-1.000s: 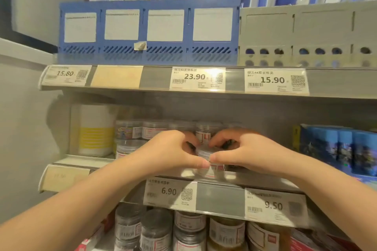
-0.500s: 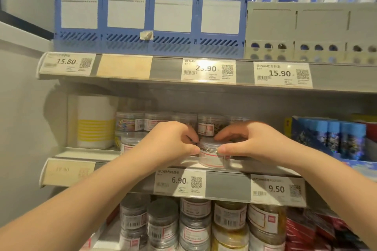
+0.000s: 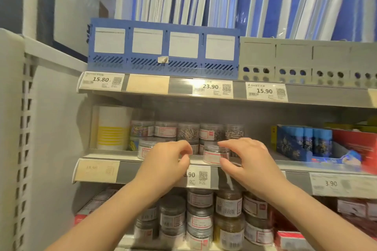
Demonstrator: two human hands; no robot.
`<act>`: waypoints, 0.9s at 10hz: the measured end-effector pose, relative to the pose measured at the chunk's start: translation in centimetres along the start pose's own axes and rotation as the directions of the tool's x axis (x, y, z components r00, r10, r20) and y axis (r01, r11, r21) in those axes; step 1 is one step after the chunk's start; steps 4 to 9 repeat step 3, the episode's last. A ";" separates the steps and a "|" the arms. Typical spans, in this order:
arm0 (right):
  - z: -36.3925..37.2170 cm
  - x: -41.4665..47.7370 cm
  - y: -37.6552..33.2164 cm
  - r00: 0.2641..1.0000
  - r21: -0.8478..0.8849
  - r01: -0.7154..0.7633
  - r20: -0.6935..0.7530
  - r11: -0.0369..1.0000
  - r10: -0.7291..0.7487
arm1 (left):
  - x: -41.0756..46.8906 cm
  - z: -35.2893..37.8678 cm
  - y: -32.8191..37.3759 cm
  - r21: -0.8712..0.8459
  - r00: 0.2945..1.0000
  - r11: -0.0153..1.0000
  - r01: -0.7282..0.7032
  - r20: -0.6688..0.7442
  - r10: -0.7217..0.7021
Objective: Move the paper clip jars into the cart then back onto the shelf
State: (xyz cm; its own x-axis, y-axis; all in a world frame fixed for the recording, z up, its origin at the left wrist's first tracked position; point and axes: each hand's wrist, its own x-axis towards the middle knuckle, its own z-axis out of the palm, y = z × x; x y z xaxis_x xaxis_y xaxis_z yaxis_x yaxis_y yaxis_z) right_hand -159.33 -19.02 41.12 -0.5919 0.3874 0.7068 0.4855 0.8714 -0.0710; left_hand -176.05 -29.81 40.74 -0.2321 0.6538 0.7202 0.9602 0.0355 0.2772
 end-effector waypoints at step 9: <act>-1.5 -7.9 -3.3 0.991 0.079 -0.099 0.101 0.992 0.091 | -7.1 -2.2 3.4 -0.013 0.989 0.991 0.136 0.058 -0.135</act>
